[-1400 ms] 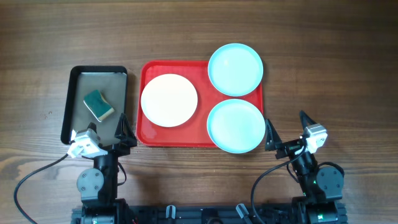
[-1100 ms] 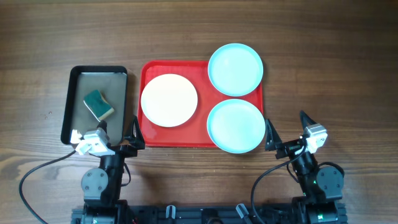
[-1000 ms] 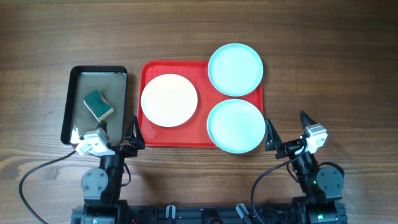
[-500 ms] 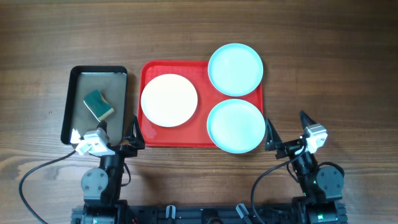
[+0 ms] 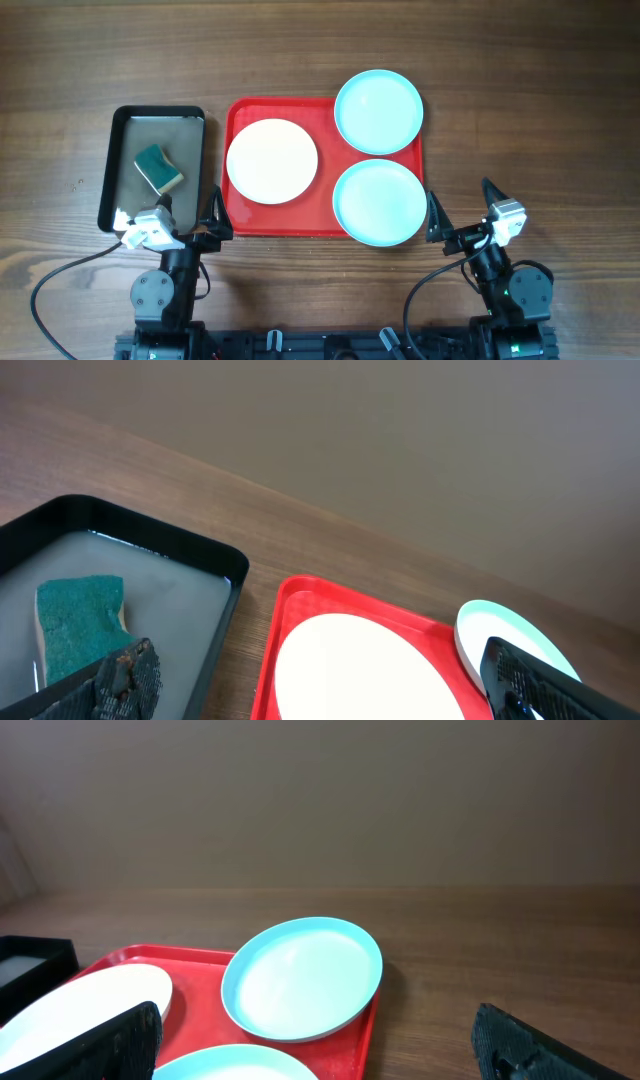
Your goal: Clean dirty plates on tray and stack at the side
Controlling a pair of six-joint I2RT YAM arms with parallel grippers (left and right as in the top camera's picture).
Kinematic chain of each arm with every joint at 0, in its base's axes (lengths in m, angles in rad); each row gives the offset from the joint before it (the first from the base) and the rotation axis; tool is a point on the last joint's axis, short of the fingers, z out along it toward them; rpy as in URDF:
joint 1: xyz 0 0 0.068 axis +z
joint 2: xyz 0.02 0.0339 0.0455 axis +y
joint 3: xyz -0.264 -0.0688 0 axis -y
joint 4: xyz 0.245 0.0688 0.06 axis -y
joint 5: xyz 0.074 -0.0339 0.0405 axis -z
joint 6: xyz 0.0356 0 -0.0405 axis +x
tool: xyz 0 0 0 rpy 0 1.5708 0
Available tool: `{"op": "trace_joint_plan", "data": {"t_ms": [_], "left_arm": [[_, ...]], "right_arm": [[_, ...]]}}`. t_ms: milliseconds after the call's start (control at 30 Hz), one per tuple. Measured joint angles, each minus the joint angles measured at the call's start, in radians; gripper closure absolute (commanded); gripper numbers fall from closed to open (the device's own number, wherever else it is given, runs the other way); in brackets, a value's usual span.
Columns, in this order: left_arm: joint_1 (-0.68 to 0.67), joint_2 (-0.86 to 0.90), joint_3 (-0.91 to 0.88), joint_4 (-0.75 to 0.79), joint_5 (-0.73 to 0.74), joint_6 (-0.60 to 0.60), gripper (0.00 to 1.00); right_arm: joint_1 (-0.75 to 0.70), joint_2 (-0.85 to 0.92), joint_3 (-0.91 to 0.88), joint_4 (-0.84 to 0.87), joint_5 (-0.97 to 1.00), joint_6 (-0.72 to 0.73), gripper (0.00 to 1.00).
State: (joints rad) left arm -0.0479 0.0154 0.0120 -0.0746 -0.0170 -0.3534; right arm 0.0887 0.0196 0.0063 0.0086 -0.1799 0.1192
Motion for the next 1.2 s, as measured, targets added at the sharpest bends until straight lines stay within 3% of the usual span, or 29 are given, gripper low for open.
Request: {"op": "trace_joint_plan", "data": {"t_ms": [433, 567, 733, 967, 1133, 1200], "left_arm": [[0.000, 0.029, 0.020, 0.014, -0.117, 0.012, 0.00], [0.000, 0.158, 0.161, -0.031, -0.138, 0.075, 0.00], [0.000, 0.402, 0.465, -0.143, -0.143, 0.114, 0.00], [0.000, 0.797, 1.031, -0.625, -0.133, 0.130, 0.00], [0.000, 1.147, 1.521, -1.087, -0.132, 0.132, 0.00], [0.000, 1.248, 1.645, -1.191, -0.132, 0.131, 0.00]], "right_arm": [[0.000, 0.010, 0.001, 0.075, 0.012, 0.180, 0.00], [0.000, 0.072, 0.079, 0.091, 0.012, 0.202, 0.00], [0.000, 0.239, 0.303, 0.104, -0.003, 0.207, 0.00], [-0.001, 0.584, 0.592, 0.083, -0.114, 0.210, 0.00], [-0.001, 0.915, 0.882, -0.200, -0.264, 0.218, 0.00], [-0.001, 1.029, 1.015, -0.364, -0.311, 0.208, 0.00]]}}
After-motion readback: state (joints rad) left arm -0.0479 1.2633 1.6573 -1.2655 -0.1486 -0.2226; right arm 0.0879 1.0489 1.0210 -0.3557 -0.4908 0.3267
